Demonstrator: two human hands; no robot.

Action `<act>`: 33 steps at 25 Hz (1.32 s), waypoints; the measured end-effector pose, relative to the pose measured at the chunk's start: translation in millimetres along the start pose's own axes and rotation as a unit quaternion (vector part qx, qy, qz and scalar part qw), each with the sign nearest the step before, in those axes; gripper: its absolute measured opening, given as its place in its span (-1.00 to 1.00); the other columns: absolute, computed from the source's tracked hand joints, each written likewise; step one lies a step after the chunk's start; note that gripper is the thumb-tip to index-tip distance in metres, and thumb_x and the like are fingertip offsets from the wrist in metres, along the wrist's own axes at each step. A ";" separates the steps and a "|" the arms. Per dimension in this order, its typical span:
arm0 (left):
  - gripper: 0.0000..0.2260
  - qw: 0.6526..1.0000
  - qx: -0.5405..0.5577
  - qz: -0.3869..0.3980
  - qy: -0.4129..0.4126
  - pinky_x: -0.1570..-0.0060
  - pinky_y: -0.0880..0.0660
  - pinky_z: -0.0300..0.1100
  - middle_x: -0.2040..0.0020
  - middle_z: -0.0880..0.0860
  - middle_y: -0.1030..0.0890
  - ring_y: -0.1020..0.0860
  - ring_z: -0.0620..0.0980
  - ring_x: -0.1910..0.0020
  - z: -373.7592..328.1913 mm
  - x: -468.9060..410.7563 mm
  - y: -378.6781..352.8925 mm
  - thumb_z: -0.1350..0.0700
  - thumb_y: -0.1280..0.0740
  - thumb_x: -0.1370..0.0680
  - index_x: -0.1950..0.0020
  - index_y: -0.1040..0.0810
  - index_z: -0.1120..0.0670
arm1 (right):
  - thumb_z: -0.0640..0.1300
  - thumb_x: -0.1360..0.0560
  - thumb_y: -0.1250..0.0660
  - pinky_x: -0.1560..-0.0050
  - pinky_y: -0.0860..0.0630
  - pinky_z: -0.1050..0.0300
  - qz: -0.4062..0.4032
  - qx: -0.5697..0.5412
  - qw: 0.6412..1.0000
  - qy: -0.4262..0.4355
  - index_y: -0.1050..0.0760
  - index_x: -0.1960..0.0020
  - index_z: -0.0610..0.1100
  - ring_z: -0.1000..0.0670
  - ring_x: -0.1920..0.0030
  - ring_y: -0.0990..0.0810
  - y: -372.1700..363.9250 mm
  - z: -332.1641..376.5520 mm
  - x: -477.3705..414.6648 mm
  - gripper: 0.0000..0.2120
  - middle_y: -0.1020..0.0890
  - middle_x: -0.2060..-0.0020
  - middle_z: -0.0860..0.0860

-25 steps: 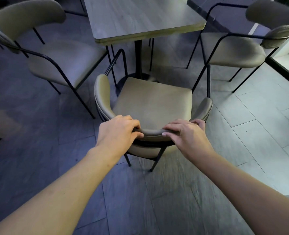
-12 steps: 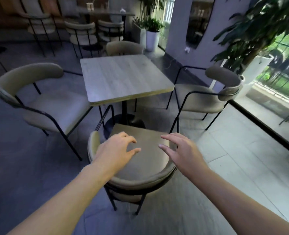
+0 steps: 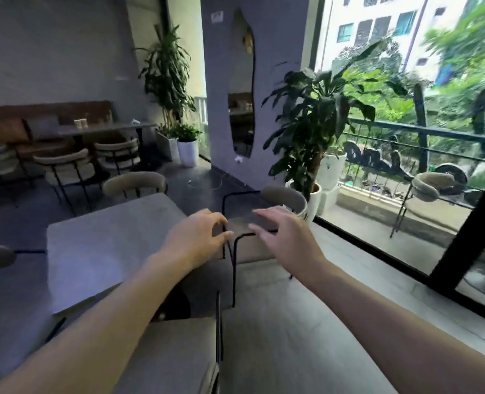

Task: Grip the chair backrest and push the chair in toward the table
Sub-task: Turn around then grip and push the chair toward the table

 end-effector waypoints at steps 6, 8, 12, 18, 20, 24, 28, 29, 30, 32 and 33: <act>-0.66 0.999 -0.019 -0.019 -0.029 -0.04 -0.55 0.06 -0.08 -0.08 -0.56 -0.55 0.00 -0.11 -81.0 -147.6 -19.7 -0.23 -0.28 -0.55 -0.23 -0.53 -0.11 | 0.09 -0.51 -0.39 -0.11 -0.51 0.19 -0.023 0.023 0.999 0.001 -0.58 -0.26 0.02 0.17 -0.05 -0.56 94.5 -116.6 -95.7 -0.65 -0.64 -0.09 0.15; -0.66 0.999 -0.023 -0.025 -0.029 -0.04 -0.55 0.04 -0.09 -0.08 -0.55 -0.54 0.00 -0.13 -101.0 -193.7 -32.0 -0.21 -0.28 -0.56 -0.25 -0.53 -0.09 | 0.08 -0.52 -0.39 -0.11 -0.50 0.19 -0.013 0.021 1.000 0.004 -0.58 -0.26 0.02 0.17 -0.05 -0.56 107.9 -152.6 -129.9 -0.66 -0.64 -0.08 0.16; -0.68 0.999 -0.036 -0.036 -0.020 0.00 -0.54 0.01 -0.09 -0.10 -0.55 -0.54 -0.03 -0.09 -108.7 -283.6 -59.4 -0.21 -0.28 -0.56 -0.24 -0.53 -0.11 | 0.07 -0.53 -0.39 -0.03 -0.34 0.51 0.000 0.012 1.000 0.012 -0.58 -0.27 0.03 0.39 0.01 -0.51 105.7 -217.2 -201.5 -0.67 -0.60 -0.10 0.20; -0.69 0.996 -0.045 -0.071 0.011 0.04 -0.55 0.00 -0.01 -0.09 -0.52 -0.54 -0.02 -0.04 -67.0 -441.7 -90.5 -0.19 -0.29 -0.56 -0.24 -0.55 -0.10 | 0.07 -0.53 -0.40 0.01 -0.41 0.41 -0.002 -0.003 0.999 0.035 -0.59 -0.26 0.01 0.21 0.00 -0.55 72.7 -310.4 -342.8 -0.66 -0.63 -0.07 0.18; -0.69 0.996 -0.044 -0.072 0.027 0.04 -0.53 -0.03 -0.05 -0.09 -0.53 -0.53 -0.03 -0.04 -59.3 -493.2 -103.2 -0.18 -0.30 -0.57 -0.25 -0.55 -0.09 | 0.08 -0.53 -0.40 -0.03 -0.43 0.40 0.011 -0.012 0.999 0.036 -0.59 -0.27 0.01 0.21 -0.02 -0.56 63.2 -342.3 -386.0 -0.66 -0.63 -0.07 0.18; -0.68 0.995 -0.052 -0.069 0.052 -0.01 -0.53 -0.03 -0.14 -0.08 -0.56 -0.54 -0.03 -0.11 -52.3 -576.6 -128.3 -0.18 -0.28 -0.58 -0.27 -0.54 -0.09 | 0.07 -0.53 -0.39 -0.16 -0.47 0.26 0.028 -0.031 0.998 0.043 -0.57 -0.29 -0.01 0.14 -0.11 -0.57 48.1 -403.7 -463.9 -0.64 -0.64 -0.11 0.14; -0.68 0.988 -0.087 -0.078 0.099 -0.03 -0.55 0.01 -0.15 -0.09 -0.55 -0.54 -0.03 -0.13 -46.6 -650.2 -162.0 -0.20 -0.27 -0.58 -0.27 -0.52 -0.11 | 0.08 -0.54 -0.38 -0.14 -0.36 0.36 0.055 -0.058 0.994 0.080 -0.57 -0.30 0.03 0.16 -0.14 -0.54 30.0 -470.9 -539.5 -0.65 -0.62 -0.14 0.17; -0.68 0.985 -0.097 -0.085 0.116 -0.03 -0.55 0.02 -0.14 -0.09 -0.55 -0.55 -0.03 -0.13 -46.4 -664.5 -171.2 -0.20 -0.26 -0.57 -0.27 -0.52 -0.11 | 0.09 -0.53 -0.38 -0.11 -0.34 0.40 0.063 -0.065 0.991 0.095 -0.57 -0.29 0.04 0.18 -0.12 -0.53 26.4 -488.0 -556.8 -0.65 -0.61 -0.13 0.19; -0.67 0.981 -0.105 -0.089 0.134 -0.04 -0.55 0.03 -0.15 -0.09 -0.55 -0.55 -0.02 -0.14 -46.7 -675.4 -178.9 -0.21 -0.26 -0.57 -0.27 -0.52 -0.11 | 0.09 -0.53 -0.38 -0.06 -0.31 0.47 0.071 -0.072 0.989 0.111 -0.58 -0.28 0.05 0.21 -0.10 -0.52 22.8 -502.9 -572.9 -0.66 -0.59 -0.11 0.21; -0.67 0.973 -0.120 -0.092 0.175 -0.07 -0.54 0.03 -0.20 -0.08 -0.54 -0.53 0.00 -0.20 -53.6 -695.6 -192.9 -0.21 -0.25 -0.58 -0.28 -0.51 -0.11 | 0.10 -0.53 -0.38 0.01 -0.31 0.50 0.094 -0.089 0.982 0.140 -0.58 -0.28 0.05 0.23 -0.04 -0.49 18.5 -529.7 -605.9 -0.66 -0.59 -0.09 0.21; -0.66 0.968 -0.124 -0.092 0.199 -0.08 -0.54 0.02 -0.23 -0.08 -0.54 -0.52 0.00 -0.23 -58.5 -705.8 -198.3 -0.22 -0.24 -0.58 -0.29 -0.50 -0.12 | 0.10 -0.53 -0.37 0.02 -0.32 0.46 0.110 -0.097 0.977 0.154 -0.57 -0.29 0.05 0.23 -0.01 -0.49 16.5 -541.2 -623.1 -0.65 -0.61 -0.09 0.19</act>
Point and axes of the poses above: each hand's wrist, its own x-axis away from the middle knuckle, its own y-axis out of the back of the hand, z = x × y, the point moved 4 cm from there along -x, towards the middle knuckle
